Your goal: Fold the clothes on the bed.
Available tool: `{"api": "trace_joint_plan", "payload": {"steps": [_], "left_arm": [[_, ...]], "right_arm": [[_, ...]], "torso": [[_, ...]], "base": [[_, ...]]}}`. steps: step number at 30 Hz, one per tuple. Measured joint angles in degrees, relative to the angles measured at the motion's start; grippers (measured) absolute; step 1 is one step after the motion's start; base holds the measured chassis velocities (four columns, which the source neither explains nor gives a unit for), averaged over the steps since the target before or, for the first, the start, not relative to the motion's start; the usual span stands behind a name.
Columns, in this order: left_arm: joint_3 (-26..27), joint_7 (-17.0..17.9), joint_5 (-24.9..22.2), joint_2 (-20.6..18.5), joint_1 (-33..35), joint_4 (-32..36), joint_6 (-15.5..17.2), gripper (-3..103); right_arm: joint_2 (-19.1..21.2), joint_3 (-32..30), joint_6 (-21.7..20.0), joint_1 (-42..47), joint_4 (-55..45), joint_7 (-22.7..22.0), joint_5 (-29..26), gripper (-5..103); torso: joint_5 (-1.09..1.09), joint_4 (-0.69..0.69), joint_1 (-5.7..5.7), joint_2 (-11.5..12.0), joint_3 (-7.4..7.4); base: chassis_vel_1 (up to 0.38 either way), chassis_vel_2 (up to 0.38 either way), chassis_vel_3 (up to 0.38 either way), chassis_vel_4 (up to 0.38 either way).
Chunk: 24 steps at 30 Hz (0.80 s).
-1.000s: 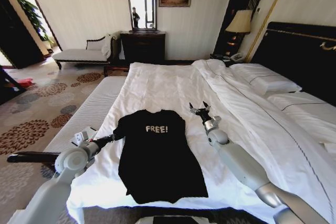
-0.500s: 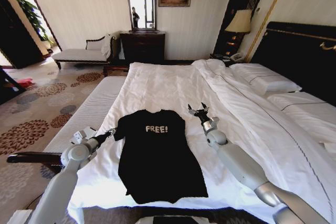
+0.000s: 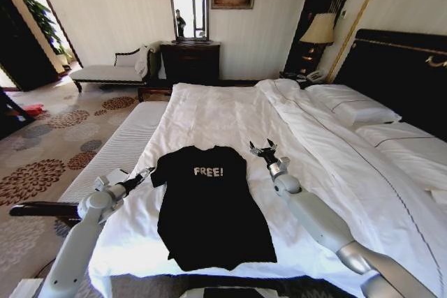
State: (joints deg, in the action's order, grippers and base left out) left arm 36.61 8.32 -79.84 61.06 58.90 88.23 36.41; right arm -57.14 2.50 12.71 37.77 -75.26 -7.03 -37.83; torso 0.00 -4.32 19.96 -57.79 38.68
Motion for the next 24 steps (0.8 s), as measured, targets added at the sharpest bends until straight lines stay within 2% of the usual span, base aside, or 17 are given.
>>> {"api": "trace_joint_plan", "payload": {"steps": [3, 4, 7, 9, 10, 13, 15, 18, 19, 22, 24], "left_arm": [[-0.7, 0.0, 0.5, 0.8, -1.2, -1.2, 0.0, 100], [-1.0, -0.1, 0.7, 1.1, -1.5, -1.6, -0.1, 103], [-1.3, -0.4, 1.0, 1.7, -1.7, -1.9, -0.2, 101], [-1.4, -1.0, 1.6, 2.2, -1.6, -1.8, -0.5, 92], [-1.4, -1.0, 1.6, 2.2, -1.6, -1.8, -0.5, 92], [-1.3, -2.1, 2.1, 2.5, -0.5, -0.2, -0.8, 75], [-1.2, -2.4, 2.1, 2.5, -0.1, 0.3, -0.9, 75], [-1.0, -3.6, 2.3, 2.6, 0.8, 2.1, -1.5, 58], [-1.0, -3.6, 2.3, 2.6, 0.8, 2.1, -1.5, 58], [-1.0, -4.3, 2.5, 2.7, 1.0, 3.6, -2.3, 42], [-1.1, -4.3, 2.6, 2.7, 1.0, 4.1, -2.4, 42]], "right_arm": [[0.0, 0.1, 0.0, 0.0, 0.0, -0.2, 0.0, 100], [0.0, 0.1, 0.0, 0.0, 0.1, -0.2, 0.0, 100], [0.2, 0.0, 0.0, 0.2, 0.2, -0.2, 0.2, 100], [0.3, -0.2, 0.1, 0.4, 0.2, -0.2, 0.3, 100], [0.3, -0.2, 0.1, 0.4, 0.2, -0.2, 0.3, 100], [0.5, -0.5, 0.1, 0.5, 0.2, -0.2, 0.4, 100], [0.5, -0.5, 0.1, 0.5, 0.1, -0.2, 0.4, 100], [0.5, -0.5, 0.1, 0.6, -0.2, -0.2, 0.4, 100], [0.5, -0.5, 0.1, 0.6, -0.2, -0.2, 0.4, 100], [0.5, -0.4, 0.1, 0.7, -0.5, -0.2, 0.4, 100], [0.5, -0.4, 0.1, 0.8, -0.6, -0.3, 0.4, 100]], "torso": [[0.00, -0.01, 0.00, 0.0, 0.00], [0.00, -0.01, 0.00, 0.0, 0.00], [0.00, 0.01, 0.00, 0.0, 0.00], [0.00, 0.01, 0.00, 0.0, 0.00], [0.00, 0.01, 0.00, 0.0, 0.00], [0.00, 0.00, 0.00, 0.0, 0.00], [0.00, 0.01, 0.00, 0.0, 0.00], [0.00, 0.02, 0.00, 0.0, 0.00], [0.00, 0.02, 0.00, 0.0, 0.00], [0.00, 0.01, 0.00, 0.0, 0.00], [0.01, 0.01, 0.00, 0.0, -0.01]], "base": [[0.000, 0.000, 0.000, 0.000], [0.000, 0.000, 0.000, 0.000], [0.000, 0.000, 0.000, 0.000], [0.000, 0.000, 0.000, 0.000], [0.000, 0.000, 0.000, 0.000], [0.000, 0.000, 0.000, 0.000], [0.000, 0.000, 0.000, 0.000], [0.000, 0.000, 0.000, 0.000], [0.000, 0.000, 0.000, 0.000], [0.000, 0.000, 0.000, 0.000], [0.000, 0.000, 0.000, 0.000]]}}
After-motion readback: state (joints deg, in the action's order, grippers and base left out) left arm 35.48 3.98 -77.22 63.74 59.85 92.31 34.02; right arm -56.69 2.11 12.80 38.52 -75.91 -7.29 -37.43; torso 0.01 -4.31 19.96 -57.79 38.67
